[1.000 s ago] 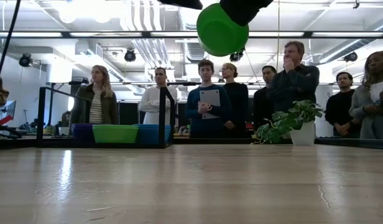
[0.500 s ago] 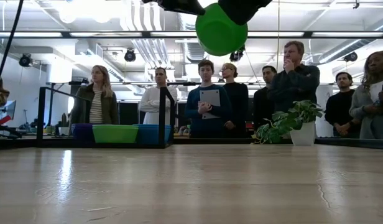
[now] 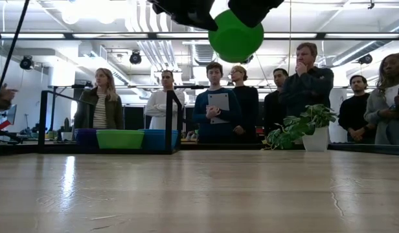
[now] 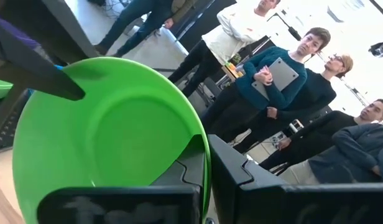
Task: Pick & Place Mini bowls
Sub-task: Stack the green bowl on the green bowl on the shelf
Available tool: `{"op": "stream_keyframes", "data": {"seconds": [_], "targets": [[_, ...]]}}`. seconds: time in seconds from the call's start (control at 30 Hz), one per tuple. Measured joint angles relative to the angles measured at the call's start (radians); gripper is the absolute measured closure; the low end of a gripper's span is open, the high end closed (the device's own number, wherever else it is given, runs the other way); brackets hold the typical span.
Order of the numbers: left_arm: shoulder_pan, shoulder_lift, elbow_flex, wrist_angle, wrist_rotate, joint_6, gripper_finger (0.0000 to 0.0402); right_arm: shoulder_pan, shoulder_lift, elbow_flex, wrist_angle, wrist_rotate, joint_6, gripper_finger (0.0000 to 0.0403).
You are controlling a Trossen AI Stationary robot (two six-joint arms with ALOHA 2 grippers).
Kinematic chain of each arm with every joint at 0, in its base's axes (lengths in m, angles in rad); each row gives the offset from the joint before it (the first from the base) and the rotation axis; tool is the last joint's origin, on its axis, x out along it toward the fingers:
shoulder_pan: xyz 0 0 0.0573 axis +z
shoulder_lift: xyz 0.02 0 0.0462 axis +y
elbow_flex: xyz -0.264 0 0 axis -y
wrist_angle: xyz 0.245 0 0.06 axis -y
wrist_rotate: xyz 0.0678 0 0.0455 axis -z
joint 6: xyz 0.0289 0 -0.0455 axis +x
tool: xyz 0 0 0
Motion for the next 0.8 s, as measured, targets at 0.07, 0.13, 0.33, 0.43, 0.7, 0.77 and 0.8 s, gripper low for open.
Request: {"op": "stream_keyframes", "data": {"seconds": [0.07, 0.13, 0.33, 0.43, 0.7, 0.77, 0.8], "targets": [[0.002, 0.0, 0.006, -0.001, 0.0, -0.008, 0.0332, 0.0, 0.0, 0.0, 0.003, 0.002, 0.001, 0.0394], [0.004, 0.0, 0.008, -0.002, 0.0, -0.017, 0.0332, 0.0, 0.0, 0.0, 0.004, 0.002, 0.001, 0.0394], [0.011, 0.002, 0.008, 0.001, -0.031, -0.021, 0.0361, 0.0, 0.0, 0.0, 0.007, -0.005, 0.004, 0.0394], [0.014, 0.002, 0.009, 0.004, -0.043, -0.028, 0.0392, 0.001, 0.0, 0.0, 0.007, -0.006, 0.008, 0.0394], [0.014, 0.002, 0.01, 0.0, -0.051, -0.028, 0.0399, 0.001, 0.0, 0.0, 0.009, -0.02, 0.005, 0.0394], [0.014, 0.002, 0.01, 0.0, -0.051, -0.029, 0.04, 0.001, 0.0, 0.0, 0.01, -0.021, 0.005, 0.0387], [0.014, 0.002, 0.01, -0.001, -0.05, -0.032, 0.04, 0.001, 0.0, 0.0, 0.012, -0.026, 0.0, 0.0381]]}}
